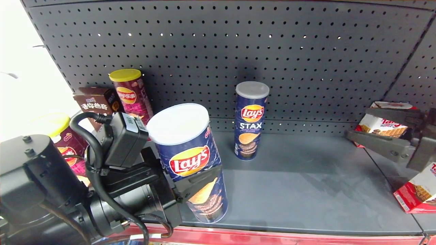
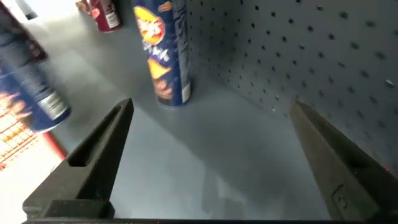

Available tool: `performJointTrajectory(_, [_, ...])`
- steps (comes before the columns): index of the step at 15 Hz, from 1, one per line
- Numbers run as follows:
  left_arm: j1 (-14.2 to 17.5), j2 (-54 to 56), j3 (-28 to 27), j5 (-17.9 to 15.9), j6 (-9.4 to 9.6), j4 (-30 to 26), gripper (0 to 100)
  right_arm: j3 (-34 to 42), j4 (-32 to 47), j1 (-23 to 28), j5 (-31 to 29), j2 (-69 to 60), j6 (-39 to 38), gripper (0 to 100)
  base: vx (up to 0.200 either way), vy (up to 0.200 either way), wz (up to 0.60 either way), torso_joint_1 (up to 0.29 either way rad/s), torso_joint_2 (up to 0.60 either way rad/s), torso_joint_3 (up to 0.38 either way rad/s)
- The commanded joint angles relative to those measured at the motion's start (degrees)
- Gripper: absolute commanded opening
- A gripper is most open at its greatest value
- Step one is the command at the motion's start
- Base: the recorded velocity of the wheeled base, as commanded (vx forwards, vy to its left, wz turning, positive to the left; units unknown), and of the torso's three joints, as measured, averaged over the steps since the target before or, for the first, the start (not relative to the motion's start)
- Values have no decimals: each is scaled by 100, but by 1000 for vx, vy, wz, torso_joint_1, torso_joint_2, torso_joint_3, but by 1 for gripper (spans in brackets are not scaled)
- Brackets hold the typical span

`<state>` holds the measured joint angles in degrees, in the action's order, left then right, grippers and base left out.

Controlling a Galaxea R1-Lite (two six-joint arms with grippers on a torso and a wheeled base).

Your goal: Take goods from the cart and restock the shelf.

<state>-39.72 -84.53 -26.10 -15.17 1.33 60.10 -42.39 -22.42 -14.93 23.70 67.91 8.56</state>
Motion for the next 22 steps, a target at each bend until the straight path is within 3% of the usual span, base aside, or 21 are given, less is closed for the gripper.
performJointTrajectory(1, [-1,7,-36,5,-1,-16,0,-305,-140,-80,38,776,-12,100,0,0,0,0,0,0])
performJointTrajectory(4, [-1,7,-150,5,-10,-33,0,-630,-166,-414,100,1172,-451,100,0,0,0,0,0,0])
performJointTrajectory(7, [61,15,-202,22,-107,-42,0,-1158,-131,-458,1119,1470,-390,100,0,0,0,0,0,0])
performJointTrajectory(12, [87,7,-202,5,-124,-42,0,-1474,-149,-396,2007,2173,515,100,0,0,0,0,0,0])
performJointTrajectory(14, [87,15,-159,5,-124,-42,0,-1720,-166,-238,2745,2437,647,100,0,0,0,0,0,0])
performJointTrajectory(22, [219,15,-167,-22,-133,-33,0,-2722,-166,-361,2833,3316,647,100,0,0,0,0,0,0])
